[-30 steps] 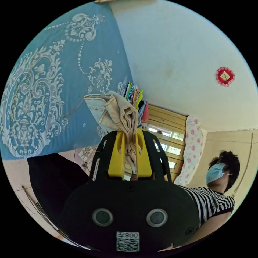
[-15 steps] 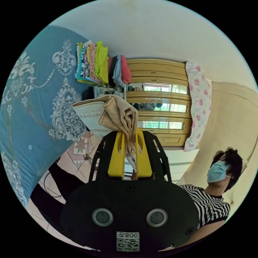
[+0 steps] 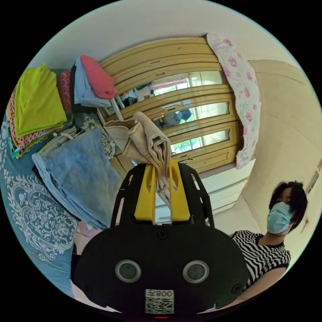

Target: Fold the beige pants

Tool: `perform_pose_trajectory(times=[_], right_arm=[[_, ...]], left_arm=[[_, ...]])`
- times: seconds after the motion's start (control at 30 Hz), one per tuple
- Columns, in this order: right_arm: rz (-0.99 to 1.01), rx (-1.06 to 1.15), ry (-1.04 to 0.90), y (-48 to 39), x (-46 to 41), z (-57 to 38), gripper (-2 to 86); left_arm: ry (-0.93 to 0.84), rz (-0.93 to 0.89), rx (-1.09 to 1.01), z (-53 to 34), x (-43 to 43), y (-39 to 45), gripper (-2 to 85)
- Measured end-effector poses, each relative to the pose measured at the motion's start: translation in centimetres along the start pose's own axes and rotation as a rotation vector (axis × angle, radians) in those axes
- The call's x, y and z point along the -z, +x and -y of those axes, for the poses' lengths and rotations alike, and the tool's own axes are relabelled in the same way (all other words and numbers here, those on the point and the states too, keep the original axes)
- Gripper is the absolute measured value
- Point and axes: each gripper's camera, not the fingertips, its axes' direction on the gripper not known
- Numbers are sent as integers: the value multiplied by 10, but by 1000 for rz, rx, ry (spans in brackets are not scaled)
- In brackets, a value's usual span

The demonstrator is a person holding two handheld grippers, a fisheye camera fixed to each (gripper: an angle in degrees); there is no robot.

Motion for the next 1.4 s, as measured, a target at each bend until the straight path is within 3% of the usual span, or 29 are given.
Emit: perform_pose_trajectory(times=[0.17, 0.4, 0.73, 1.0, 1.23, 1.4], right_arm=[[-106, -341, -102, 139, -16, -4, 10], [-28, -488, -180, 213, -17, -2, 30], [-5, -566, -227, 268, -3, 38, 58], [-4, -605, -303, 300, 2, 75, 70], [-41, -566, -446, 304, 23, 105, 81], [-10, -513, -447, 312, 63, 153, 80]], left_arm=[[-142, 268, 284, 21, -52, -62, 75], [-176, 187, 310, 44, -75, -60, 77], [-320, 217, 187, 116, -123, -31, 77], [-324, 196, 224, 147, -144, -24, 77], [-306, 158, 239, 162, -154, -11, 135], [-262, 236, 270, 168, -154, 2, 146]])
